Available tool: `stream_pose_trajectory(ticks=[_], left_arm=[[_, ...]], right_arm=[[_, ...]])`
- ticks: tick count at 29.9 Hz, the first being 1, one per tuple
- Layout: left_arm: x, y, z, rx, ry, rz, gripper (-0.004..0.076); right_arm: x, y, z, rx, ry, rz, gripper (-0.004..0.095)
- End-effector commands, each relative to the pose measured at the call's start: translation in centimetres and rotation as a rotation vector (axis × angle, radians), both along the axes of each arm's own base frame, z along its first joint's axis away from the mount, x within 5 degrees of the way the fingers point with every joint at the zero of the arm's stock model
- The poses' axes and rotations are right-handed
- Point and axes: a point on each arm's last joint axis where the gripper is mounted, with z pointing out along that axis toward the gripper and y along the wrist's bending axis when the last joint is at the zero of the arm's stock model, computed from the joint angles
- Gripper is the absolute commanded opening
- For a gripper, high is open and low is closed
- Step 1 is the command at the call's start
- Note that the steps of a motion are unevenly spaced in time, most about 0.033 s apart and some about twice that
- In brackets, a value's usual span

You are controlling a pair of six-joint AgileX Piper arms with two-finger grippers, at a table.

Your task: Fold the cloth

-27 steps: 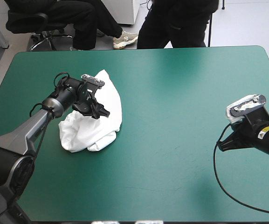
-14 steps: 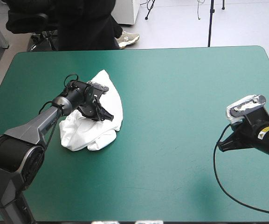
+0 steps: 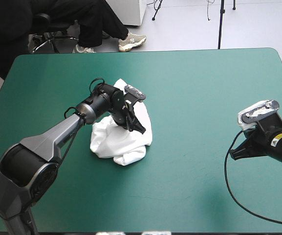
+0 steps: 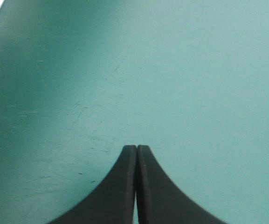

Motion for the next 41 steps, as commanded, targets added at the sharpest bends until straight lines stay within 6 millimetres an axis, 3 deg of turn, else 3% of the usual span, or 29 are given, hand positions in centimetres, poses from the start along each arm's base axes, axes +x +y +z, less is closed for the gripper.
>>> stream_pose_trajectory(ticks=[1,7,21,29,32,38,41], left_arm=[[-1.7,-2.5,4.4,-0.096,-0.095,-0.067,-0.0015],[-3.8,-4.8,4.8,-0.102,-0.081,-0.142,-0.0015],[-6.6,-7.3,4.8,-0.133,-0.030,-0.223,-0.0017],[-6.1,-7.0,5.2,-0.099,-0.070,-0.202,0.0000],[-6.0,-7.1,5.9,-0.104,-0.078,-0.204,0.0083],[-6.1,-6.9,8.4,-0.116,-0.075,-0.162,0.0402],[-6.5,-6.0,10.5,-0.111,-0.105,-0.120,0.0420]], right_arm=[[0.0,-0.2,1.1,0.003,-0.075,-0.009,-0.0018],[0.0,-0.2,1.1,0.003,-0.069,-0.009,-0.0018],[-0.1,-0.2,1.0,0.002,-0.062,-0.009,-0.0017],[-0.1,-0.2,1.0,0.001,-0.056,-0.009,-0.0017],[-0.1,-0.2,1.0,0.001,-0.056,-0.009,-0.0017],[-0.1,-0.2,1.0,0.001,-0.056,-0.009,-0.0018],[-0.1,-0.2,1.0,0.002,-0.062,-0.010,-0.0018]])
